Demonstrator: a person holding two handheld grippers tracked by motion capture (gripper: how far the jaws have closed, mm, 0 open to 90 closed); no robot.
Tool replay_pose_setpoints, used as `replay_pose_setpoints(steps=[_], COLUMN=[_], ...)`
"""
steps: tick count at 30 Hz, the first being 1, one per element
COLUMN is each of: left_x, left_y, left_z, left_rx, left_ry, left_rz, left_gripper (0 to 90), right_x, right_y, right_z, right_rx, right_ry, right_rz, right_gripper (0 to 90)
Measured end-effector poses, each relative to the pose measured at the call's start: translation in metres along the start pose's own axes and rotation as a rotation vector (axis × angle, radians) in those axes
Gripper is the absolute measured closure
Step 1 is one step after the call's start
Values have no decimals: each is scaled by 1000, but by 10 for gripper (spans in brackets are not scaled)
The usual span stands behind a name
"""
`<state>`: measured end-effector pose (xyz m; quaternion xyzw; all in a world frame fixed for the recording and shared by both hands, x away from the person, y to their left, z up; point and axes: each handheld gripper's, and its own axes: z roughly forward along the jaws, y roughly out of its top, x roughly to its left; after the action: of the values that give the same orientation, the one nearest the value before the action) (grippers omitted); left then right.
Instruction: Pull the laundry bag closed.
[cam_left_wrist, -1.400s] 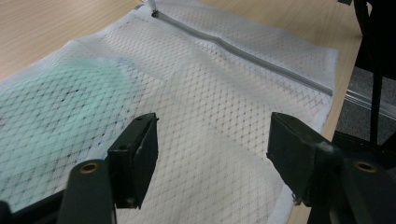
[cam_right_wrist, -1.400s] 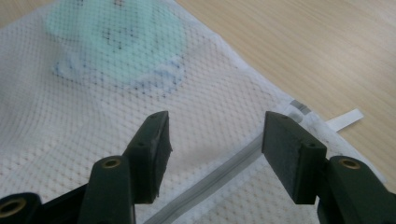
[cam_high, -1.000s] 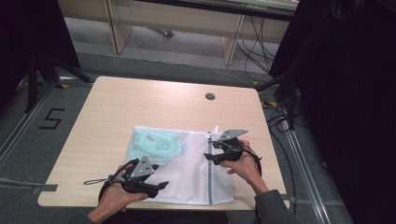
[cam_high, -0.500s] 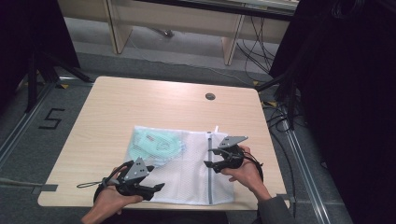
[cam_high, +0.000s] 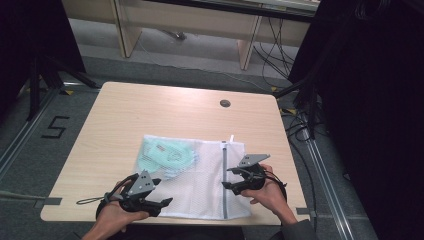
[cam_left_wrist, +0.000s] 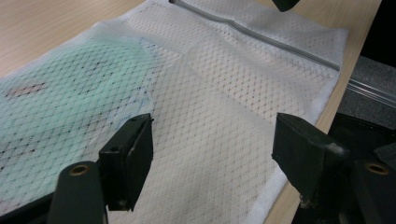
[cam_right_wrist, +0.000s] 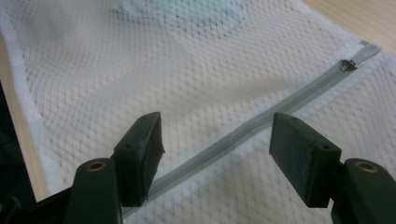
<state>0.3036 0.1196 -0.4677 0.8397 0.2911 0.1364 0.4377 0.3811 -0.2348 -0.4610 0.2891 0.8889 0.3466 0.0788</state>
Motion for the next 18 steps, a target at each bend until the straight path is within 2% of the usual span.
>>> replay_pose_setpoints(steps=[1,2,3,4,5,6,7,8,9,11,12,13,14,15,16,17,18], left_x=[0,1,-1,0,1,2,1,1,1,1,2,-1,-1,-2,-2,-4,-4], left_y=[0,-1,-1,-1,-1,-2,-2,-2,-2,-3,-3,-4,-4,-4,-5,-5,-5], left_z=[0,-1,-1,-3,-4,-5,-5,-5,-5,-5,-6,-6,-6,-5,-6,-6,-6], left_rx=[-1,1,-14,-9,-3,6,-5,-20,-17,-18,-4,-1,0,-6,13,8,11], left_ry=[-3,-3,2,5,1,13,11,9,8,3,8,10,5,10,12,3,3], left_rz=[1,1,-14,-6,6,11,-3,2,3,-1,18,-12,-7,-13,3,1,5], left_gripper=[287,287,284,283,282,282,282,281,280,279,278,277,277,276,275,273,272], right_x=[1,3,4,5,6,7,8,8,10,11,11,15,15,14,14,15,17], right_y=[-2,-3,-5,-7,-8,-10,-12,-13,-17,-19,-20,-23,-24,-25,-26,-28,-30], right_z=[1,0,-2,-2,-5,-5,-6,-9,-7,-10,-13,-10,-13,-14,-16,-15,-15], right_rx=[-31,-20,-13,-14,14,-3,-3,22,-16,0,26,-13,7,3,28,1,9], right_ry=[-6,-13,3,0,2,-10,-10,-4,-11,-2,-4,-13,-1,-10,-14,-16,-21], right_rz=[5,11,5,9,6,11,11,4,14,19,11,36,44,22,18,33,37], right_gripper=[353,351,349,346,343,343,343,343,343,340,337,334,334,333,330,327,326])
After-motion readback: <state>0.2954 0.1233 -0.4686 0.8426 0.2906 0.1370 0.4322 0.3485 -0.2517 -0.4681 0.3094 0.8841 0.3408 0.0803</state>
